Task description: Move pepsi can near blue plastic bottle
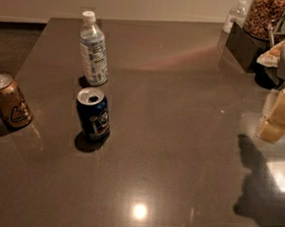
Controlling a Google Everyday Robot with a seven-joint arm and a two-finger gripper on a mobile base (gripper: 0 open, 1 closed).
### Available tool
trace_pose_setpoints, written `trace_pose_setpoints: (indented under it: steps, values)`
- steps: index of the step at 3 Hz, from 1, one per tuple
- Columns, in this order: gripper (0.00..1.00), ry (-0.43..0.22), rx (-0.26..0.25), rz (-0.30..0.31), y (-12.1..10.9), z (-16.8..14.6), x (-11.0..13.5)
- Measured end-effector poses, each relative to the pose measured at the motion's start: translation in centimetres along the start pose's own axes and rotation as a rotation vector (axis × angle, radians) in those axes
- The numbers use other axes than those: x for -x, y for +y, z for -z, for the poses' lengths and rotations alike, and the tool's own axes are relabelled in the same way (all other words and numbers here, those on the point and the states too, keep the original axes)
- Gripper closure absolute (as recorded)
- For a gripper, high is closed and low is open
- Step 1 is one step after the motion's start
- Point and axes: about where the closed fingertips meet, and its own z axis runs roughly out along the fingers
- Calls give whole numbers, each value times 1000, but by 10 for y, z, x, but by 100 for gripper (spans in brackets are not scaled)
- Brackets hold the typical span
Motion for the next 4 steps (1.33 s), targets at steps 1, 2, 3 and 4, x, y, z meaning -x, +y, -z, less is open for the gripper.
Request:
trace_pose_setpoints:
  steps: [1,2,3,4]
  values:
    - [0,0,0,0,0,0,0]
    - [0,-6,-1,7,-1,1,3]
    - [0,-128,18,55,-6,-12,50]
    - [0,-226,29,98,-7,-23,93]
